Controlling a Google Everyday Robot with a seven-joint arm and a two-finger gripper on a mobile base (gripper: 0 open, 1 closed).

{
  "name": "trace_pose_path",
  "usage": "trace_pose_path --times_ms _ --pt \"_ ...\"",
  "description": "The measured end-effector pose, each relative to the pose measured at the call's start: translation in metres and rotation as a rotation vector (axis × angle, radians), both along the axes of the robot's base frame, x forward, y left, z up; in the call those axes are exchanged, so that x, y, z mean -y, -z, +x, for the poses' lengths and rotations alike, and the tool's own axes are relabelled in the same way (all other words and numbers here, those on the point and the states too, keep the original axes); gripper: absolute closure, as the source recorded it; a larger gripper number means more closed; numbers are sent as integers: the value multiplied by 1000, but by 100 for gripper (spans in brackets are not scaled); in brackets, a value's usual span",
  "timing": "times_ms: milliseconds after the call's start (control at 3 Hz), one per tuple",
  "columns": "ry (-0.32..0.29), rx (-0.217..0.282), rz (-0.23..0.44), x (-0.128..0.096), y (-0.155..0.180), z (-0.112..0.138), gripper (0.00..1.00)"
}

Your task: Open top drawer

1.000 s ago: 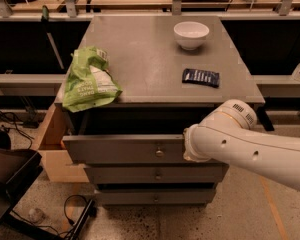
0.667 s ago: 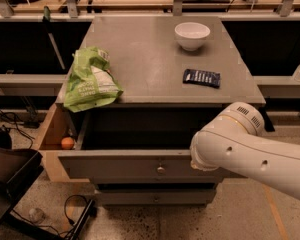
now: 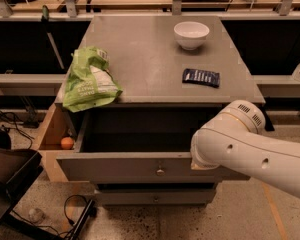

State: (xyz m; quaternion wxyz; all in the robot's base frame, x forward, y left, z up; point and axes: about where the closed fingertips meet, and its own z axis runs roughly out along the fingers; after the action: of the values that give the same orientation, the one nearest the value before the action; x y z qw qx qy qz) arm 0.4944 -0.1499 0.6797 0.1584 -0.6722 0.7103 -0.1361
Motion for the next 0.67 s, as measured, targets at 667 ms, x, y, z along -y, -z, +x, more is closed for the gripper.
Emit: trace_pose_path --times_ms 667 --pt "15 -29 -13 8 -6 -26 100"
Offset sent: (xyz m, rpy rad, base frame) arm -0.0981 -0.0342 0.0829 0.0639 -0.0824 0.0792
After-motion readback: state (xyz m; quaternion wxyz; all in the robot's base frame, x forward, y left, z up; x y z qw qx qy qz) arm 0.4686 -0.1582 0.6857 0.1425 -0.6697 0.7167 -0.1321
